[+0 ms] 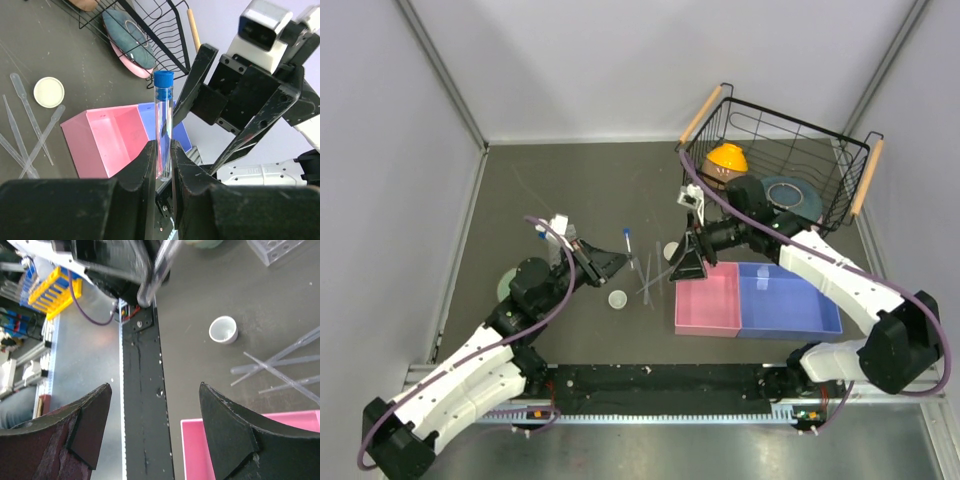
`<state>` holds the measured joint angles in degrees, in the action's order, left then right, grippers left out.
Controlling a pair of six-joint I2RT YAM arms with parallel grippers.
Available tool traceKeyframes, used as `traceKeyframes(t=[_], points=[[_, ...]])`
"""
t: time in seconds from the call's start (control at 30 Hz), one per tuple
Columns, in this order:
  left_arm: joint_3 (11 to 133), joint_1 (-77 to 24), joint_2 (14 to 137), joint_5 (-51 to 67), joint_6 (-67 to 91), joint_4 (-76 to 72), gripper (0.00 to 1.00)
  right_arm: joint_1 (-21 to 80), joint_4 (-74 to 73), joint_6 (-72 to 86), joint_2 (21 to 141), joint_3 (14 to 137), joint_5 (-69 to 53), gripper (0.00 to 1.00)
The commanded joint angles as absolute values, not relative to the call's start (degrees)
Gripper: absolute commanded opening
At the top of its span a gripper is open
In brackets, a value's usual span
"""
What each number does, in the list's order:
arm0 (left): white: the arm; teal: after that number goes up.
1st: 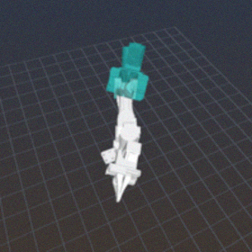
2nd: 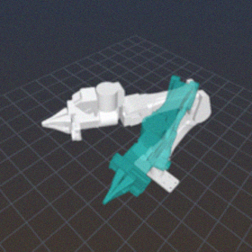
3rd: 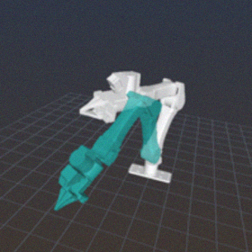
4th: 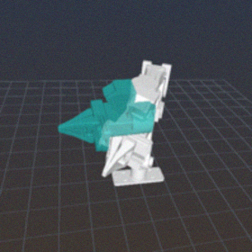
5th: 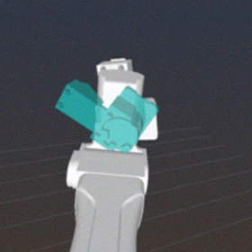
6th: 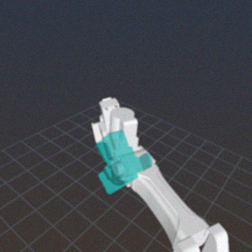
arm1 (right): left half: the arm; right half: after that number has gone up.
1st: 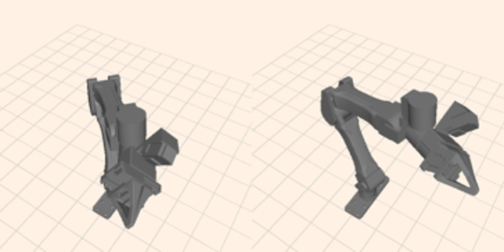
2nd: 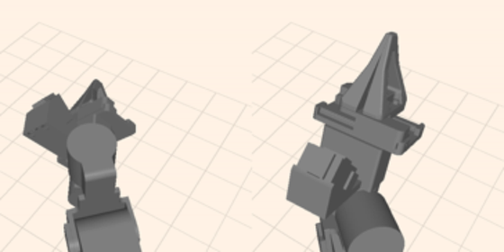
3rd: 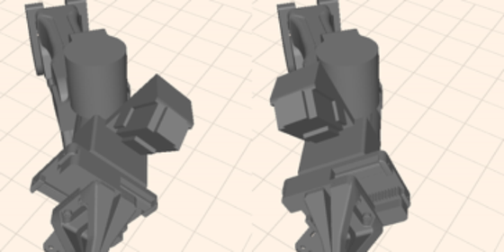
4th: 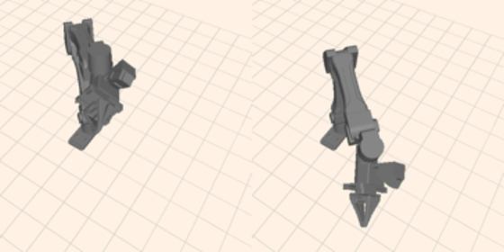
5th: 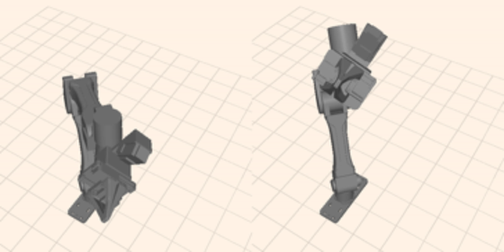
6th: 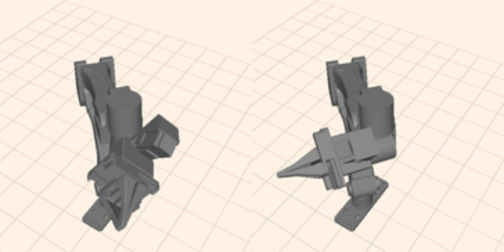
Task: Organize the chemistry lab equipment
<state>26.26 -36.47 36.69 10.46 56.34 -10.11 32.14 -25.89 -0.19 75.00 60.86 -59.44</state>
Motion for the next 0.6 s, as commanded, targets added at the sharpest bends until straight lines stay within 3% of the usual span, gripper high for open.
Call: traceKeyframes(t=[0.0,0.2,0.43,0.57], points=[[24.5,-40.3,37.7,3.3,61.0,-19.7,0.10,33.7,-10.2,11.8,75.4,60.9,-57.3,0.72],[26.1,-42.6,41.8,-1.3,62.4,-22.0,0.11,35.4,-3.3,23.4,80.4,61.9,-54.9,0.71],[26.6,-44.6,46.1,-3.6,63.9,-24.1,0.11,38.1,-2.5,26.5,83.4,64.0,-54.7,0.69],[26.8,-45.4,46.5,-4.4,63.8,-24.3,0.11,38.2,-2.4,27.7,84.2,63.8,-53.2,0.60]])
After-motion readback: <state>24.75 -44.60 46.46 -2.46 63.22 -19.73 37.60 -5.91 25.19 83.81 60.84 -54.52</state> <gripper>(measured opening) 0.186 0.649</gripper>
